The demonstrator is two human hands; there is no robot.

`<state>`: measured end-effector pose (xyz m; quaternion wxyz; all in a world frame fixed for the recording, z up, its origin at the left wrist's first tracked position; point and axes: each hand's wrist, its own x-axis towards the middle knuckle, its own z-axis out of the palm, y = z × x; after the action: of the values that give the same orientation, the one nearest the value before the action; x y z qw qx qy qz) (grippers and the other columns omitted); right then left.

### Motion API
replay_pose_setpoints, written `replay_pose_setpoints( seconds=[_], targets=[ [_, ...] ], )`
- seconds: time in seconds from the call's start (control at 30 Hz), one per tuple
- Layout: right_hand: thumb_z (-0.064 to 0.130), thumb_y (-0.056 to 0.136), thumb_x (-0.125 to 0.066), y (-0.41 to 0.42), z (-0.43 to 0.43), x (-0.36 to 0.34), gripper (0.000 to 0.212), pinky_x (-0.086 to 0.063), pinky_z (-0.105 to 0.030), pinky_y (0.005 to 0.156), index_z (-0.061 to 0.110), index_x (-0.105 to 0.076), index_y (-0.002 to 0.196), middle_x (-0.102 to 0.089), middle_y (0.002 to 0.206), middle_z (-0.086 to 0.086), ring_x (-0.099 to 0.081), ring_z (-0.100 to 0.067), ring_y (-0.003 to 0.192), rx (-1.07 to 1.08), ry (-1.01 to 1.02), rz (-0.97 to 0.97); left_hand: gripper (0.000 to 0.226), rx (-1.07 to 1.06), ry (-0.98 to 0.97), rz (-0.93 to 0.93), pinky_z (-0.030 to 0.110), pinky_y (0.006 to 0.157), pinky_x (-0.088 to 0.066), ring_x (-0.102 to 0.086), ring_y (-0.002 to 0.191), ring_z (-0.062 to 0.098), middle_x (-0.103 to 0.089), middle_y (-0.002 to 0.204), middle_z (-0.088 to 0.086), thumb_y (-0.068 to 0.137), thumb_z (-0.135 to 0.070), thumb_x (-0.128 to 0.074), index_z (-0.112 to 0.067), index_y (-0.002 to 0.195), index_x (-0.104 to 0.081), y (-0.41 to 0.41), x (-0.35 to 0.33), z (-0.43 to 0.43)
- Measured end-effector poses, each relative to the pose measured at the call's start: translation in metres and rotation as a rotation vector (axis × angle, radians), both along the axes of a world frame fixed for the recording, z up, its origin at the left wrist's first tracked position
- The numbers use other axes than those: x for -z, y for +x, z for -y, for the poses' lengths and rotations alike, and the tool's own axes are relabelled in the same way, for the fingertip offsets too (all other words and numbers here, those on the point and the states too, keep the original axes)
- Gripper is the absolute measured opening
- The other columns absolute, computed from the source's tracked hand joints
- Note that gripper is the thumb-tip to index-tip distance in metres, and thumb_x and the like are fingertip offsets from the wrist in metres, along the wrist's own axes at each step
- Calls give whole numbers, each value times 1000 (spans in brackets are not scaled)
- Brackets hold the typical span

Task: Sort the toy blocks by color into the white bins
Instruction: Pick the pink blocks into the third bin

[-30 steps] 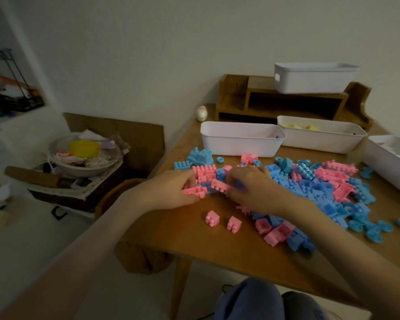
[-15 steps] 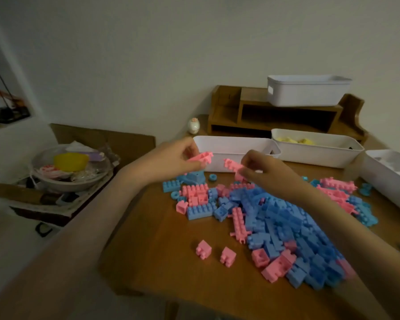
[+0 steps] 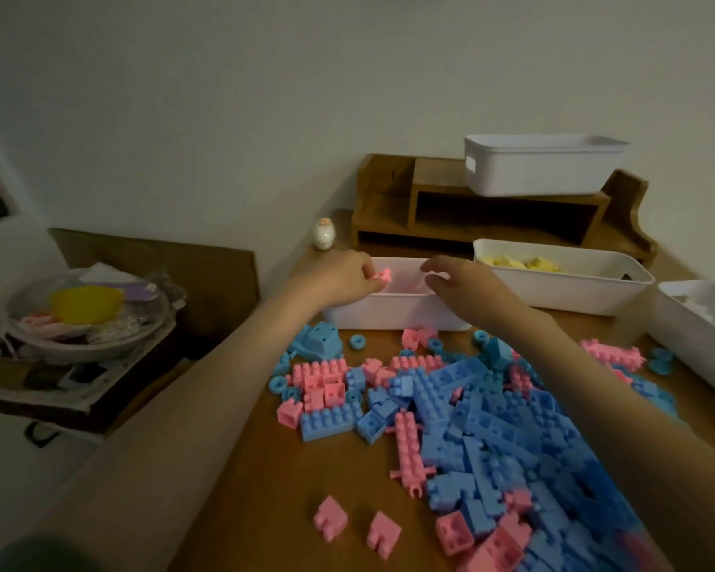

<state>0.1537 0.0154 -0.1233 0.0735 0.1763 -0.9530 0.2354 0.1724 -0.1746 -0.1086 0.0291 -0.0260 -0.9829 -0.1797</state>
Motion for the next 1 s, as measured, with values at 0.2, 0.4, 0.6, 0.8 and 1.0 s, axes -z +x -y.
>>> replay_pose_setpoints(
  seconds=[0.2, 0.4, 0.6, 0.8, 1.0],
  targets=[
    [19, 94, -51, 24, -11, -4, 17, -39, -13, 76, 21, -57, 110, -54, 105, 5, -49, -7, 93, -183, -42, -296, 32, 9, 21, -51, 30, 97, -40, -53, 115, 23, -57, 130, 8, 98, -25, -45, -24, 127, -58, 14, -6, 2],
    [17, 98, -41, 51, -8, 5, 30, -42, -30, 99, 27, -53, 124, -51, 126, 3, -50, -15, 113, -365, 231, 78, 30, -1, 226, -189, 23, 71, -41, -57, 89, 16, -60, 105, 3, 96, -10, -40, -22, 119, -57, 62, -10, 13],
    [9, 95, -40, 56, -8, 14, 47, -29, -37, 108, 31, -42, 137, -38, 142, 1, -32, -21, 128, -322, 345, 196, 35, 46, 13, 125, 24, 81, -43, -46, 100, 11, -40, 107, -4, 85, -19, -60, -27, 116, -46, 141, -7, 30],
    [7, 94, -43, 69, -8, 7, 42, -35, -27, 96, 34, -55, 123, -41, 127, 2, -40, -17, 117, -372, 320, 231, 46, 60, -202, 287, 34, 93, -42, -44, 112, 16, -40, 124, -2, 86, -43, -59, -31, 125, -40, 177, 11, 28],
    [6, 94, -46, 82, -8, 4, 38, -42, -22, 88, 28, -58, 121, -44, 122, 0, -48, -14, 104, -400, 307, 222, 20, 42, -137, 170, 23, 69, -34, -49, 90, 8, -56, 109, -5, 91, -34, -58, -27, 106, -48, 175, 23, 27]
  ],
)
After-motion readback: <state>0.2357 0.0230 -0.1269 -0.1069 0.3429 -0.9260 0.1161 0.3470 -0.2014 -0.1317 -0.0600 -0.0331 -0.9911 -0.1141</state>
